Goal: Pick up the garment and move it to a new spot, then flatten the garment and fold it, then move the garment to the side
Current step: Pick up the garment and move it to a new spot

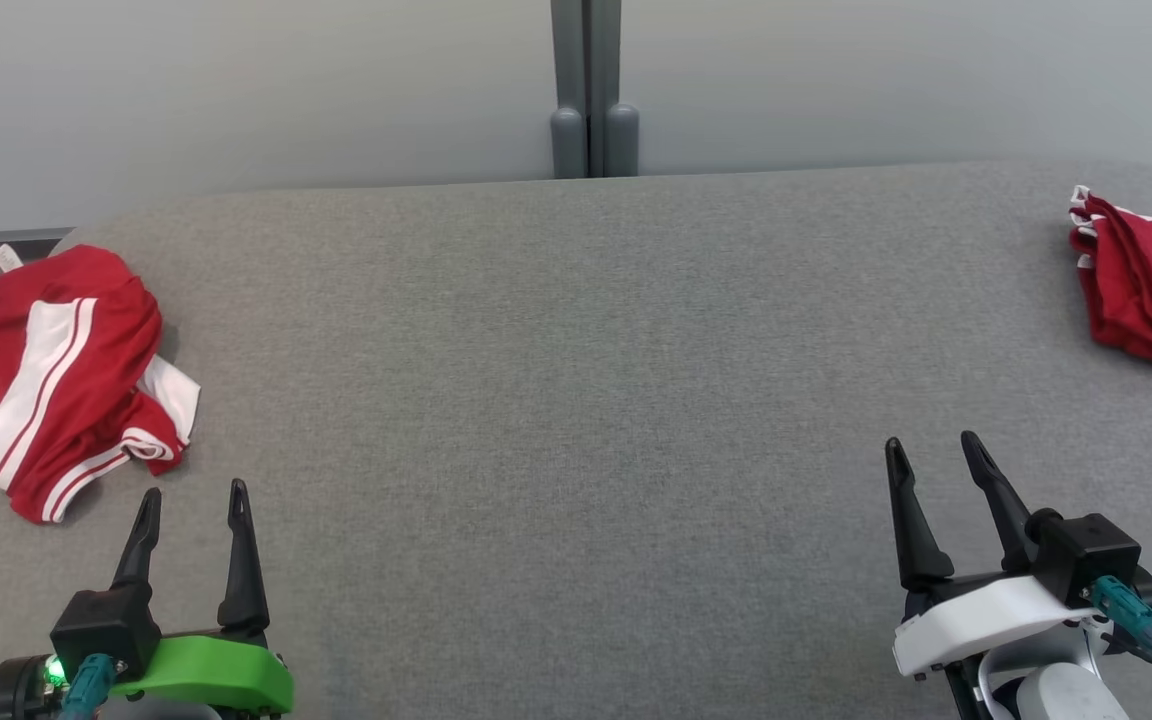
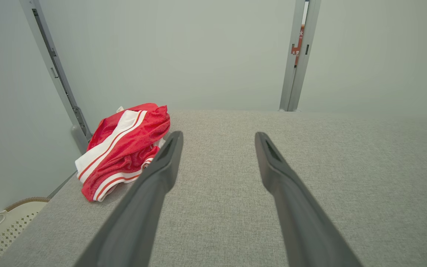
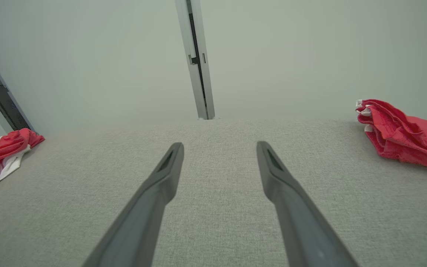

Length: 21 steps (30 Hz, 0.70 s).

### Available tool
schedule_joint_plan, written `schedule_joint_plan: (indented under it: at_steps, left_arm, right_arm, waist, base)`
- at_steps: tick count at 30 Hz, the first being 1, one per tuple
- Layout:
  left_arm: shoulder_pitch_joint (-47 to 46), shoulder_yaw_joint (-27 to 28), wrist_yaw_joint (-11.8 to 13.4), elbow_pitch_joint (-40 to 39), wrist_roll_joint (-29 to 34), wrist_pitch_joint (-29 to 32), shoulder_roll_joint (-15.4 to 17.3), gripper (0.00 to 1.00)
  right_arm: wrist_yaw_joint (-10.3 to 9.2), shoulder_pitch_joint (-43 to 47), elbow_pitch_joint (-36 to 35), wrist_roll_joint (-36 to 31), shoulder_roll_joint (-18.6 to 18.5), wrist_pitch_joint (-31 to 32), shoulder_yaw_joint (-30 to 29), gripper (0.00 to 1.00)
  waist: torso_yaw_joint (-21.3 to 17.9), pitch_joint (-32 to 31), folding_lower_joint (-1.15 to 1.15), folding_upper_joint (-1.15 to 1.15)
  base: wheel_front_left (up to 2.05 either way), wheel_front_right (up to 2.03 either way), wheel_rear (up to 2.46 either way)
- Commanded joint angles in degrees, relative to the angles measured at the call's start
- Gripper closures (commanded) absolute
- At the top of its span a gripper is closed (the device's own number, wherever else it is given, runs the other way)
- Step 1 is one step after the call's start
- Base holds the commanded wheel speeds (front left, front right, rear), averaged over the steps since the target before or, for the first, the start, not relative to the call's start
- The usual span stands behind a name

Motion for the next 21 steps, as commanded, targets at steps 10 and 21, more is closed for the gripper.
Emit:
schedule_joint_plan:
  at_steps: [10, 21]
  left_arm:
    - [-0.87, 0.26, 0.54, 0.76, -1.06, -0.13, 0.75, 0.00]
    - [-0.08, 0.79, 1.37, 1.21, -1.43, -0.53, 0.82, 0.00]
  right_arm:
    - [-0.06, 0.20, 0.70, 0.55, -0.12, -0.30, 0.01, 0.00]
    - [-0.06, -0.19, 1.29, 0.54, -0.22, 0.02, 0.68, 0.00]
  waist:
    - [9.38, 1.16, 0.00, 0.00]
    - [18.87, 1.10, 0.00, 0.00]
  base:
    - [0.00, 0.00, 0.00]
    - [0.00, 0.00, 0.00]
